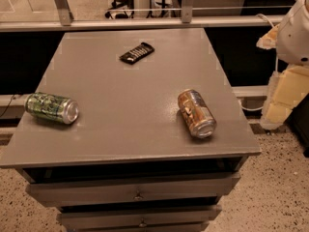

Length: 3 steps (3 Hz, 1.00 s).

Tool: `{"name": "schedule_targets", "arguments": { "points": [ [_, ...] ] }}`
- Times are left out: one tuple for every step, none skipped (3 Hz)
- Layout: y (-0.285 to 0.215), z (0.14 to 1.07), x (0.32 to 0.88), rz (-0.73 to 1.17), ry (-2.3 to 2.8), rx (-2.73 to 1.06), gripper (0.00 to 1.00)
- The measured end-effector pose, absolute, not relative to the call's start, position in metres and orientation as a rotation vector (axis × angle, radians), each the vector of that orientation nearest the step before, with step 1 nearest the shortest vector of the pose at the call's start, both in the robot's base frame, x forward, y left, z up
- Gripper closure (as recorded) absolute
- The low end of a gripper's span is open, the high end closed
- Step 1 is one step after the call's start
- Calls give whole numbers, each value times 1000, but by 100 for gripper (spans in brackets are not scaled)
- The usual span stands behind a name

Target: Pick rxbar chocolate

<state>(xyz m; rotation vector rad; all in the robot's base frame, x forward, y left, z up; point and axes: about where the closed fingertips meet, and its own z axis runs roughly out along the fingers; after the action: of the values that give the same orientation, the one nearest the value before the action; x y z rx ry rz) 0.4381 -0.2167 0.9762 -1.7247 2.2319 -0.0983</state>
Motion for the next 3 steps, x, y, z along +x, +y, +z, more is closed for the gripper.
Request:
{"name": "schedule_targets", "arguments": {
  "points": [
    [-217, 976, 438, -99, 2232, -1725, 0],
    [-200, 966, 458, -75, 2196, -1705, 0],
    [-175, 950, 492, -39, 2146, -1676, 0]
  ]
}}
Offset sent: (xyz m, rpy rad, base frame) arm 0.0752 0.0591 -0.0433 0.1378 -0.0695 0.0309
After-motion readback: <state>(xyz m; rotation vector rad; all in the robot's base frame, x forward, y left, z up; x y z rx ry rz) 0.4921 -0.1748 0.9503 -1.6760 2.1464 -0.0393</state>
